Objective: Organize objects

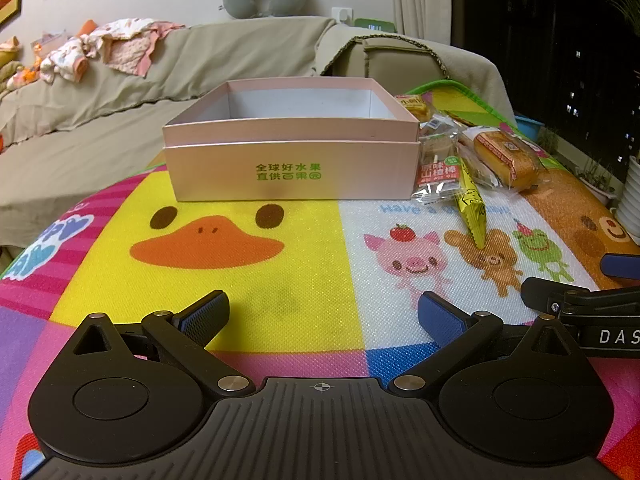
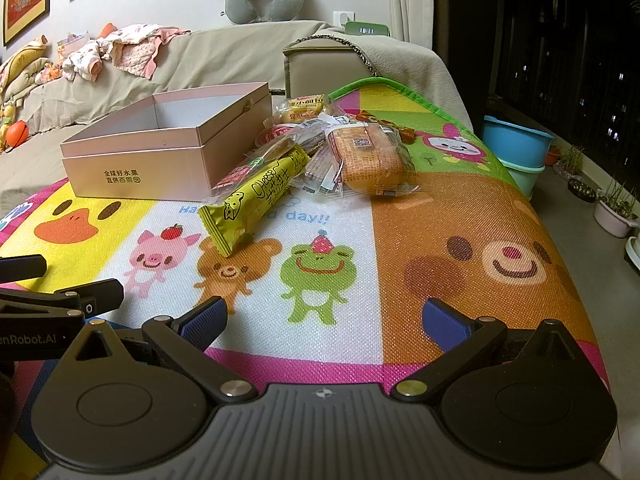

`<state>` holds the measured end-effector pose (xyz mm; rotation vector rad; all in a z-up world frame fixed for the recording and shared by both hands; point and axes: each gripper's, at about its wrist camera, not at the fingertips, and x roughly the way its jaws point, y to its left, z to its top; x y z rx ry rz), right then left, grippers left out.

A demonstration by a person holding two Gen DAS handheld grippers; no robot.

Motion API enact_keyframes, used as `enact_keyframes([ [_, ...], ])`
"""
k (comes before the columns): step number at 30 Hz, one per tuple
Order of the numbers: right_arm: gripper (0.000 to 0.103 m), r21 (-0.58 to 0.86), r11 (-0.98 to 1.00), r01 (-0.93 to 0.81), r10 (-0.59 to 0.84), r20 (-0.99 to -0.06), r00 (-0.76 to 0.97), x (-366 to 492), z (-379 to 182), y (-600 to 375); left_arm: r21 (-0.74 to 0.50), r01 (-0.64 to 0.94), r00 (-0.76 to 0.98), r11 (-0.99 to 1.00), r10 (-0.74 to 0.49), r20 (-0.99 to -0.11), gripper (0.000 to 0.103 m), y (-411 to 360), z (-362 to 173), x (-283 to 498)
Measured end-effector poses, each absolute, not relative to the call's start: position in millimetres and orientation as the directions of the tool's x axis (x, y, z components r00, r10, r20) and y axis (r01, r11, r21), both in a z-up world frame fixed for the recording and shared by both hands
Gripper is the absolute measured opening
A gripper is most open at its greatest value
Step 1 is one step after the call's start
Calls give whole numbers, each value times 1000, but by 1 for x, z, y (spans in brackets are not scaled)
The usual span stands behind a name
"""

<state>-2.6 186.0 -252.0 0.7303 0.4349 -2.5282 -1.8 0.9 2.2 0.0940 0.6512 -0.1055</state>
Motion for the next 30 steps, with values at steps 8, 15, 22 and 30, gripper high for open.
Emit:
enact_keyframes([
  [8, 103, -167, -840, 517, -348, -566, -747, -3, -252, 186, 43, 154, 786, 987, -96, -611, 103, 1, 3, -1],
  [15, 103, -166, -840, 517, -348, -567, -747, -3, -252, 186, 34, 188, 781, 982, -128, -611, 103, 1, 3, -1],
  [22, 103, -166, -840, 517, -347, -567, -747, -3, -252, 185, 29, 212, 777, 977, -151, -611, 103, 1, 3, -1],
  [30, 103, -166, -840, 517, -346, -569, -746, -4, -253, 185, 26, 236, 773, 971, -171, -611, 103, 2, 2, 0],
])
